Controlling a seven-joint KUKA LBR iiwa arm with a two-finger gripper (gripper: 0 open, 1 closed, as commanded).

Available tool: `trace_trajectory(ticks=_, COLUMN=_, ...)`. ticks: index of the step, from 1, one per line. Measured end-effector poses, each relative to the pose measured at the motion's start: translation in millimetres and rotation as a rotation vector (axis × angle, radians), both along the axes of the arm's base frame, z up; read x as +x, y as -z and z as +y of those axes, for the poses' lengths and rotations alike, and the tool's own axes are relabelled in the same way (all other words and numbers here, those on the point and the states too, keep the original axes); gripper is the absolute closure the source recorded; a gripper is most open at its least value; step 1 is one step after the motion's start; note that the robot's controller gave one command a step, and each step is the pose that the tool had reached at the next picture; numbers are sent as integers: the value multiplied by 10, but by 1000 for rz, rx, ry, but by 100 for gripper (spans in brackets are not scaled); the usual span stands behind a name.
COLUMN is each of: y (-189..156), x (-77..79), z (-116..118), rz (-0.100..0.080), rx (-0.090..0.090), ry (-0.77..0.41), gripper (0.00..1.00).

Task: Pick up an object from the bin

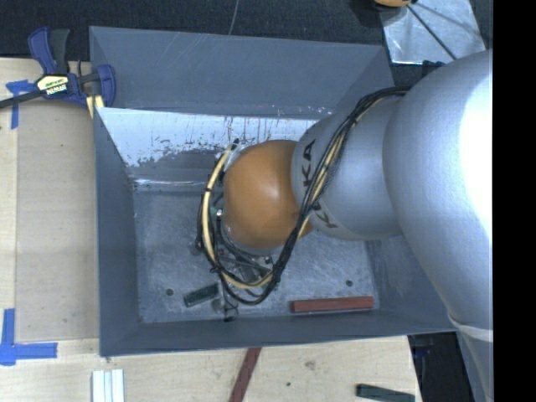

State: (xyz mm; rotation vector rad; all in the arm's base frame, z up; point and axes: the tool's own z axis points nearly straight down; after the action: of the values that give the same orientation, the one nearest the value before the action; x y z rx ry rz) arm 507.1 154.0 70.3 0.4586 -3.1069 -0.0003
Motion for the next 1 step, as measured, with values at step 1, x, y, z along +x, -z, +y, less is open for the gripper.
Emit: trace_trajectory(ticks=1, y=-11, x=9, z=10, rz=-3, rx=2, ry=1, gripper=100)
